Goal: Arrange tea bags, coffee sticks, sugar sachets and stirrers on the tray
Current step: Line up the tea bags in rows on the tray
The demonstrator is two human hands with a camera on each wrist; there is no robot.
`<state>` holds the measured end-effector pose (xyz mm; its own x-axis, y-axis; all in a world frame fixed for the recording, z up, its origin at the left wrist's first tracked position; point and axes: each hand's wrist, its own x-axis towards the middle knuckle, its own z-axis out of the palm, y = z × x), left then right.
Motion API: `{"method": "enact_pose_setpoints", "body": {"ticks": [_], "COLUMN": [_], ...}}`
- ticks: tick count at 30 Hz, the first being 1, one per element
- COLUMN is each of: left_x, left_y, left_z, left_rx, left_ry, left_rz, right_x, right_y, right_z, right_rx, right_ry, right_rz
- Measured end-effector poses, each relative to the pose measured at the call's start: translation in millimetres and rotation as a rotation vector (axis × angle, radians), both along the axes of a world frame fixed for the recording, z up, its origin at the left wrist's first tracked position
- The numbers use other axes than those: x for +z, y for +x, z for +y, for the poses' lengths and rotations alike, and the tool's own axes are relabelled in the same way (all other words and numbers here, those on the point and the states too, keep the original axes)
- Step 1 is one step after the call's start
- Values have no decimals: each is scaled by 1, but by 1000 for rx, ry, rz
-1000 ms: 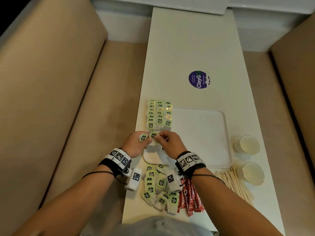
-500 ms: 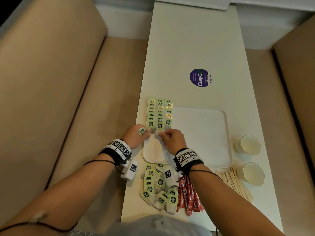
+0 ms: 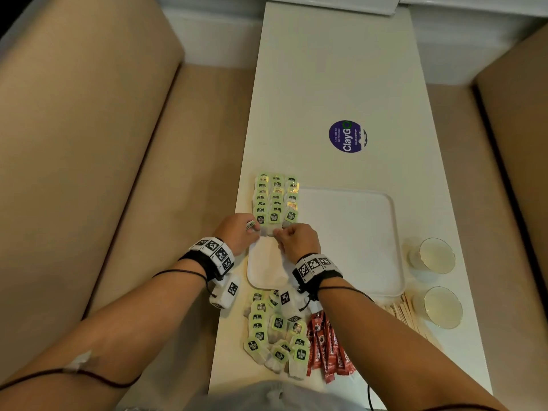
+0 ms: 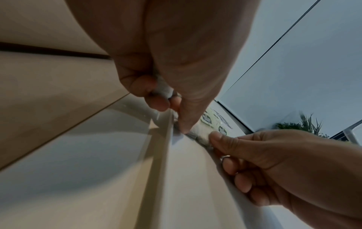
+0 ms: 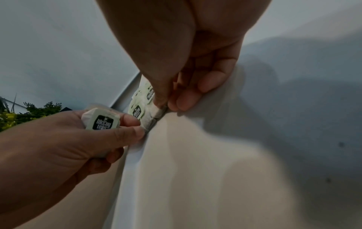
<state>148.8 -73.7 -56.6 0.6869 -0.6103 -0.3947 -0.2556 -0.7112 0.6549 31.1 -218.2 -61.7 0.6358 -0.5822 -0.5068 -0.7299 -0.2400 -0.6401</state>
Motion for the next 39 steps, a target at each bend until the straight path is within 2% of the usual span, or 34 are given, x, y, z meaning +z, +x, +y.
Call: {"method": "enact_pose_setpoints", "body": {"ticks": [9, 14, 21, 26, 30, 35, 39], "left_x": [3, 7, 13, 21, 24, 24, 19], "left_y": [1, -1, -10, -18, -22, -25, -27], "left_z": [-2, 0, 0, 1, 1, 2, 0], "left_rx": [10, 4, -66, -173, -153, -99, -60], "left_ry": [3, -49, -155, -200, -225, -248, -298], "left_rz": [-4, 12, 198, 280, 304, 210, 103], "right_x": [1, 3, 18, 28, 33, 39, 43], "right_y": [0, -8, -14, -11, -16, -26, -32], "right_z": [1, 4, 10, 7, 2, -6, -9], "right_rx": [-11, -1, 89, 176, 184, 205, 177], "right_ry": [-25, -13, 212, 151, 95, 7, 28], "right_rz": [21, -61, -334, -306, -299, -305, -334]}}
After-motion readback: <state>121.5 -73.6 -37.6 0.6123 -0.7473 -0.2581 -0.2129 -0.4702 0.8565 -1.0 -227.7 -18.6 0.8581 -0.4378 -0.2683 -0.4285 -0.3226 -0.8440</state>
